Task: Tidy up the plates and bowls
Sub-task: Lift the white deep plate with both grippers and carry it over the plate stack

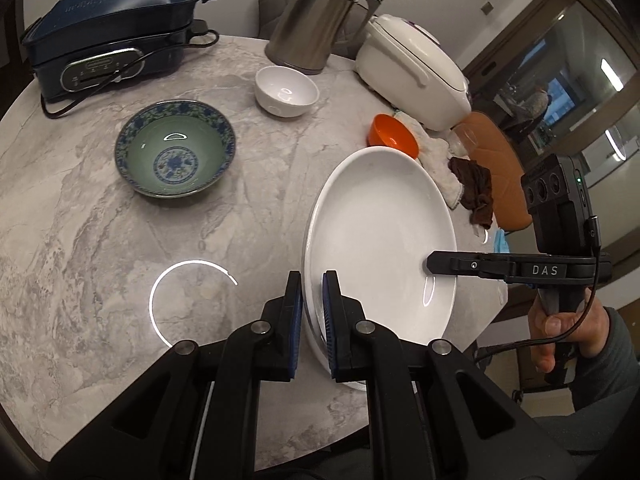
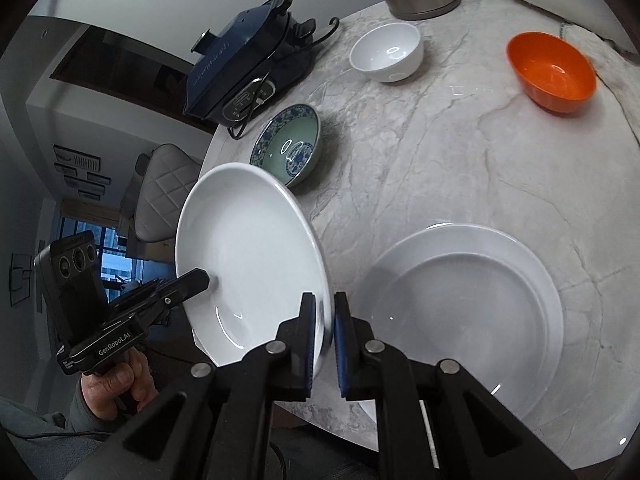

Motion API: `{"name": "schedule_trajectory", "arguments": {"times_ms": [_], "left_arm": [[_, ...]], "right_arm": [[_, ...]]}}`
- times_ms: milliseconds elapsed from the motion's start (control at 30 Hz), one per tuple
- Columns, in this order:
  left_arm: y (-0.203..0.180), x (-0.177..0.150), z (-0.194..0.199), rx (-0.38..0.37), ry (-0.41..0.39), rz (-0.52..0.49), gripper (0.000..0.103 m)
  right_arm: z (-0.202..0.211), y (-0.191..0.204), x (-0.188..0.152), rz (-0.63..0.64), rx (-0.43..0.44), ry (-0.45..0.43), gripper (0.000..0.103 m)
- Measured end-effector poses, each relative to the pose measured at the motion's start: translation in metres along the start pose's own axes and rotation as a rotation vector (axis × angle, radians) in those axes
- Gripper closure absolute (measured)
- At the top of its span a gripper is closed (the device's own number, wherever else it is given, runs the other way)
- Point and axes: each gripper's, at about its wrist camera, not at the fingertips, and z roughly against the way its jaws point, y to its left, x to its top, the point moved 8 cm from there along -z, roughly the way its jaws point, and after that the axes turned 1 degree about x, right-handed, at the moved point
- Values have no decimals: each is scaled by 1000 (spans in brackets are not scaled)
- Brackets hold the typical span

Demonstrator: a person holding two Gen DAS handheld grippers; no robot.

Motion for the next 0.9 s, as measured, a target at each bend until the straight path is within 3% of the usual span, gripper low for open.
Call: {"name": "schedule_trajectory", "arguments": {"times_ms": [233, 367, 600, 900], "left_arm": [[-63, -21, -46, -16, 89, -33, 94], [-80, -41, -84, -29, 157, -9, 94], [-82, -67, -135, 4, 239, 11, 94], [-64, -82, -164, 42, 279, 34, 94]], "right_arm": [[41, -49, -18, -59, 0, -37, 92], [51, -83, -29, -106, -7, -34, 92], [36, -129, -41, -137, -28, 13, 92], [11, -148, -50, -134, -37, 64, 92]]}}
